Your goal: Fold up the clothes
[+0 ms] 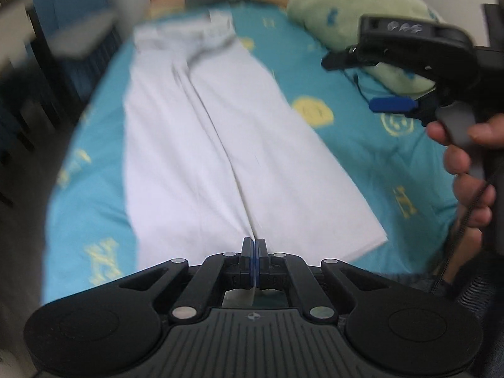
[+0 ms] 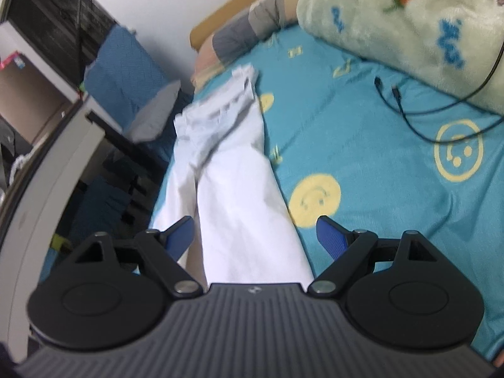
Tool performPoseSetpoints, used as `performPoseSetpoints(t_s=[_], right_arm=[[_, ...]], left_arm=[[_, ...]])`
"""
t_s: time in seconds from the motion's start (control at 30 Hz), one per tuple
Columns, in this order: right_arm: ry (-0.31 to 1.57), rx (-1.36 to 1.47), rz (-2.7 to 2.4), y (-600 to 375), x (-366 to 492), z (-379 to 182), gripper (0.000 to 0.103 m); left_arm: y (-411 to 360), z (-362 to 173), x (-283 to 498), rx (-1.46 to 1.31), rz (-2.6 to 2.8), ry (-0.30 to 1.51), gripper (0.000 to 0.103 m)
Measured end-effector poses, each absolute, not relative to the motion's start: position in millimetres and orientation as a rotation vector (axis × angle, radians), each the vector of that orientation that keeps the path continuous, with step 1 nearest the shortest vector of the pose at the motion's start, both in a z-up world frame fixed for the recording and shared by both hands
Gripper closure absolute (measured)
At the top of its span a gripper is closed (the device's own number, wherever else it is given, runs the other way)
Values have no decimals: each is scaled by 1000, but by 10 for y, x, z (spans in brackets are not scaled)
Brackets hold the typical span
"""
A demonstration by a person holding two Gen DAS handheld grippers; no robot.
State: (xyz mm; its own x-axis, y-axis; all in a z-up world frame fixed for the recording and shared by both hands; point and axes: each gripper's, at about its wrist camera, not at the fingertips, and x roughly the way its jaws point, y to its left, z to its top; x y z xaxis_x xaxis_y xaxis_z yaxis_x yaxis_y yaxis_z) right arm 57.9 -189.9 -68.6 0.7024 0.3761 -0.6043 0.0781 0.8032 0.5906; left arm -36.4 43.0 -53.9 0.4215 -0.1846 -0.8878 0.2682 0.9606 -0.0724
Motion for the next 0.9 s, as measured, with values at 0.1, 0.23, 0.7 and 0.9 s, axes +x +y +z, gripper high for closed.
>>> performPoseSetpoints(t_s=[0.1, 0.23, 0.7, 0.9], right_arm=[[855, 653, 189, -1911, 554, -788, 17], [949, 724, 187, -1942, 491, -984, 18], [1157, 735, 234, -1708, 216, -1357, 34], [1231, 566, 265, -1429, 110, -1244, 87]], left_arm=[[700, -560, -245, -74, -284, 1157, 68], [1194, -474, -130, -256, -165, 1094, 30], [1782, -1005, 283, -574, -30, 1275, 39], [1724, -894, 253, -594, -90, 1275, 99]])
